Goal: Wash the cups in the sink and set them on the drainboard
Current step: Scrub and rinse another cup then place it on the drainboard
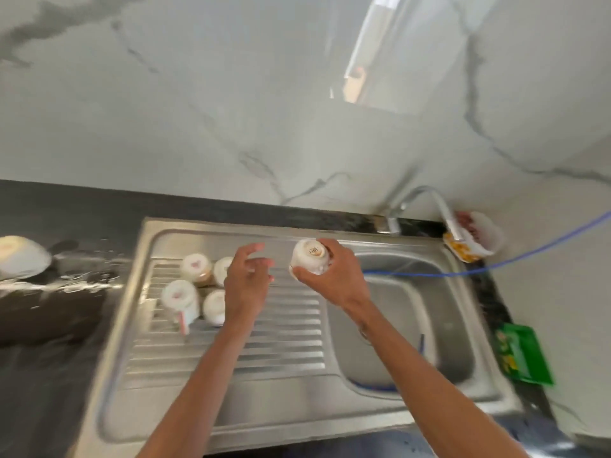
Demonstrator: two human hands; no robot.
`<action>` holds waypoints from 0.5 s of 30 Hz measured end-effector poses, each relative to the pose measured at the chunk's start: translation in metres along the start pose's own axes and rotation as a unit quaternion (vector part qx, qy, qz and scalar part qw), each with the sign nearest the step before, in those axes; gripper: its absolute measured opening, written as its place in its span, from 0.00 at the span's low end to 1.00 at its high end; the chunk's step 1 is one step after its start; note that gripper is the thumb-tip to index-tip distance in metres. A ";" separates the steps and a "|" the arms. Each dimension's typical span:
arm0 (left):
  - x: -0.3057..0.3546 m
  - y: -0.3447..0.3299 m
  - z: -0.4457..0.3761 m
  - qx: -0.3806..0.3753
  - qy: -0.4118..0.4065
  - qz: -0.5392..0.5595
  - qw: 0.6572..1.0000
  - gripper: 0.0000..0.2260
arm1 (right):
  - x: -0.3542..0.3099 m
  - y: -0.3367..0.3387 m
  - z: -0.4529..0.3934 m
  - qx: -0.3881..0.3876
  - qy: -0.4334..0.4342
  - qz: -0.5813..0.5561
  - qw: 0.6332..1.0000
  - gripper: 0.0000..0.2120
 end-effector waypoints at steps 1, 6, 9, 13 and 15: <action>-0.003 -0.030 0.005 -0.025 0.002 0.007 1.000 0.14 | 0.032 0.025 0.006 0.013 -0.025 0.005 1.000 0.26; -0.057 -0.166 0.017 -0.099 0.140 0.072 0.982 0.06 | 0.164 0.122 0.022 0.058 -0.114 -0.006 0.992 0.29; -0.091 -0.246 0.035 -0.131 0.275 0.132 0.943 0.07 | 0.215 0.153 0.009 0.071 -0.121 -0.038 0.989 0.33; -0.101 -0.329 0.046 -0.098 0.318 0.188 0.924 0.14 | 0.249 0.179 -0.022 0.059 -0.088 -0.082 0.991 0.34; -0.093 -0.358 0.041 -0.086 0.298 0.216 0.926 0.18 | 0.250 0.183 -0.034 0.033 -0.062 -0.088 0.994 0.34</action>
Point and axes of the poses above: each hand's wrist, its own z-axis away from the middle knuckle, its own y-axis out of the back of the hand, x = y × z, the point moved 9 cm from there along -z, towards the middle knuckle, and after that the axes turned 7 degrees about -x, right-handed, at the moved point
